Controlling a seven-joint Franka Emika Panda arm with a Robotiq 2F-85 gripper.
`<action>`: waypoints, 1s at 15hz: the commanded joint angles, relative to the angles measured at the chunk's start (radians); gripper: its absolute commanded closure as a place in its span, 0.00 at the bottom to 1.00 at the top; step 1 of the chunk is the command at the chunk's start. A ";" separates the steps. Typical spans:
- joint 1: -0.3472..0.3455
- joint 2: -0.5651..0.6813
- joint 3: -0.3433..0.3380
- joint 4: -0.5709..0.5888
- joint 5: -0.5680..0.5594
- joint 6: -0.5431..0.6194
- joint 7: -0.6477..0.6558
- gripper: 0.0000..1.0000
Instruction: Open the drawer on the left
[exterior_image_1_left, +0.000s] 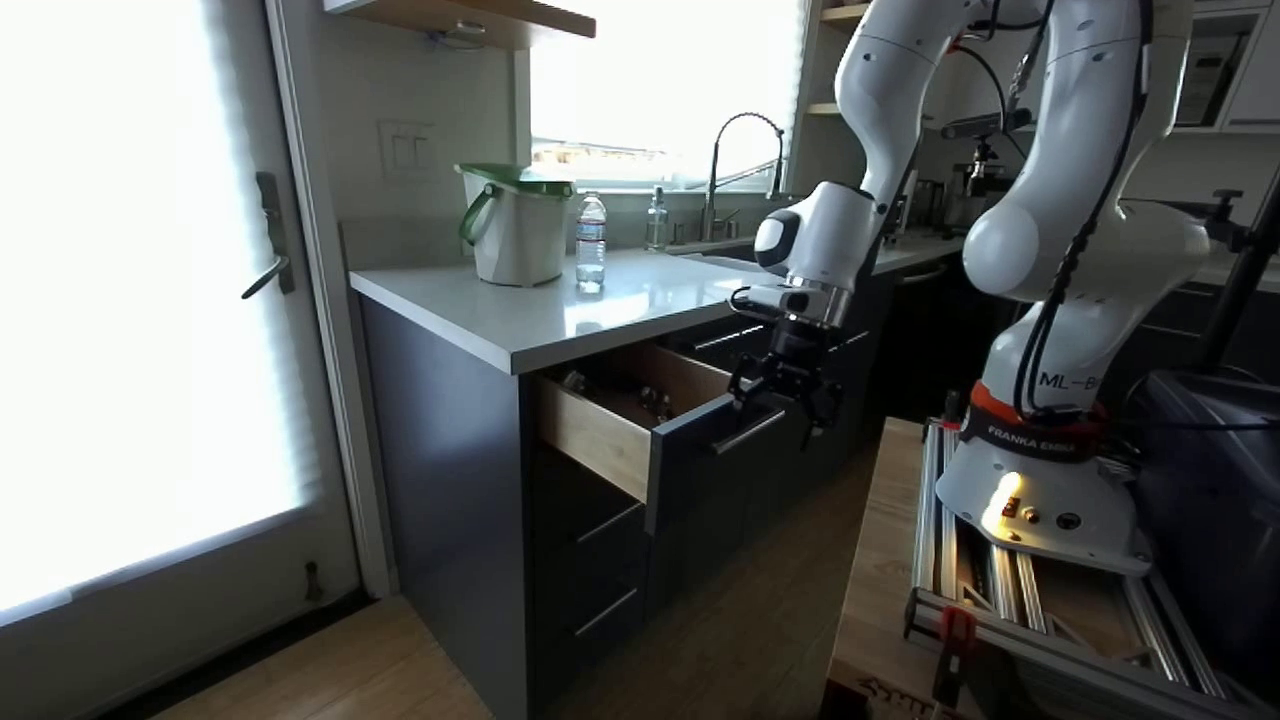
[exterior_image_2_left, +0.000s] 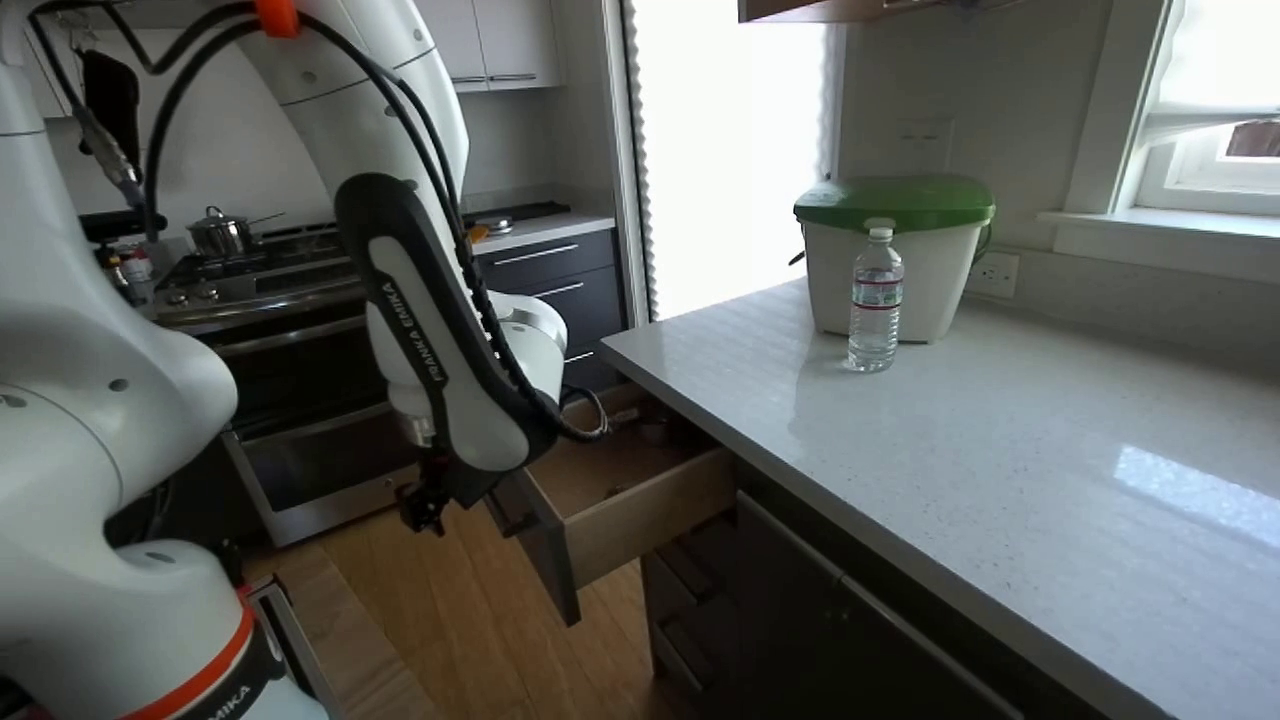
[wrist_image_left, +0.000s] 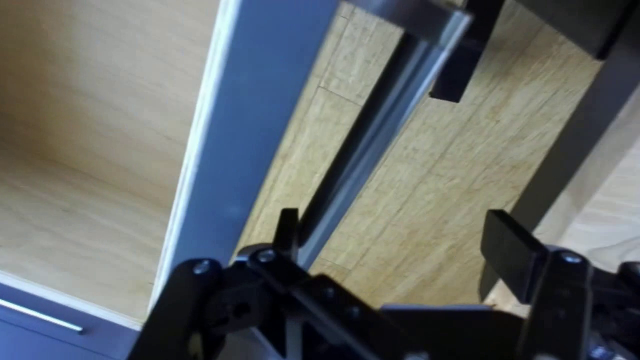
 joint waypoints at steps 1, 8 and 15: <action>0.189 -0.187 -0.157 -0.082 -0.052 0.097 0.025 0.00; 0.218 -0.268 -0.072 -0.061 -0.016 0.110 0.121 0.00; -0.158 -0.440 0.160 -0.025 -0.012 0.413 0.322 0.00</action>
